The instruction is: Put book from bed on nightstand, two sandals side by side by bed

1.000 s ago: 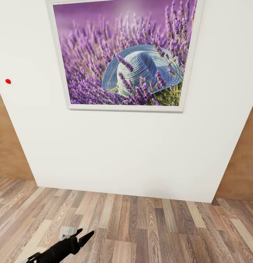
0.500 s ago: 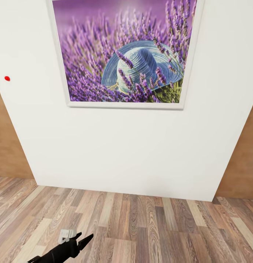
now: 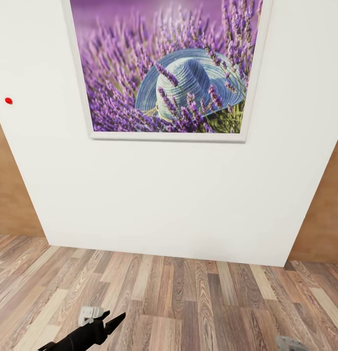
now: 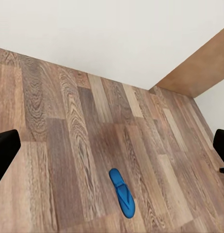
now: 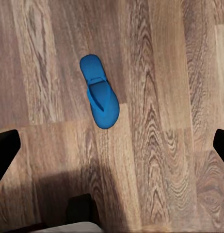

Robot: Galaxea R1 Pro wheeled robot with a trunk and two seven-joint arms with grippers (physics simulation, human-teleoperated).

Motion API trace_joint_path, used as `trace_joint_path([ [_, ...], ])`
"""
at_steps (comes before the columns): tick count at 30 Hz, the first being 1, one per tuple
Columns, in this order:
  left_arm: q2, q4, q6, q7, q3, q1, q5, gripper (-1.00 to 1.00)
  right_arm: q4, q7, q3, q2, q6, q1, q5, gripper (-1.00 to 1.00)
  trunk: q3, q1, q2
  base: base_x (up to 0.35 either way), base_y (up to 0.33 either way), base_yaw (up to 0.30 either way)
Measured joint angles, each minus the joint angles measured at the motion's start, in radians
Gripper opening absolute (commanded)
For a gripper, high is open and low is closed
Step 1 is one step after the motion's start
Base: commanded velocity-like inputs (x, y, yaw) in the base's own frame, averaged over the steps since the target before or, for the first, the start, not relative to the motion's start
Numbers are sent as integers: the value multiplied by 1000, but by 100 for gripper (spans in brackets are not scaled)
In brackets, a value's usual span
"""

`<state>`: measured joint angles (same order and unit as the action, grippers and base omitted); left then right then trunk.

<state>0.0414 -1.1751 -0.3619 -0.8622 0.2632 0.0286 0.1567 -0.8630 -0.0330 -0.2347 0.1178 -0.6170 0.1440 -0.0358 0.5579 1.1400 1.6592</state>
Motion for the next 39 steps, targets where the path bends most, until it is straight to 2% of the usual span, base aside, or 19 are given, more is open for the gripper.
trace_joint_path([
  [3,0,0,0,0,0,0,0,100,-33,-1,0,0,-103,69,1,100,9,12,21,0,0,0],
  [7,0,1,1,-1,0,0,0,100,-49,-1,1,0,-156,142,0,100,22,27,49,0,0,0],
  [10,0,7,1,-1,0,0,-1,100,-64,-2,3,0,-170,164,0,100,31,38,70,0,0,0],
  [16,0,24,3,-1,1,0,-2,100,-130,-3,5,-1,-211,183,-6,100,50,61,112,0,0,0],
  [24,0,28,3,-2,0,0,-4,100,-137,-3,7,0,-287,187,-8,100,75,92,168,0,0,0],
  [37,0,29,3,0,1,0,-3,100,-132,-2,29,-2,-293,188,-10,100,116,142,259,0,0,0],
  [39,1,33,3,18,2,0,-3,100,-129,-2,30,-2,-288,187,-9,100,122,150,273,0,0,0],
])
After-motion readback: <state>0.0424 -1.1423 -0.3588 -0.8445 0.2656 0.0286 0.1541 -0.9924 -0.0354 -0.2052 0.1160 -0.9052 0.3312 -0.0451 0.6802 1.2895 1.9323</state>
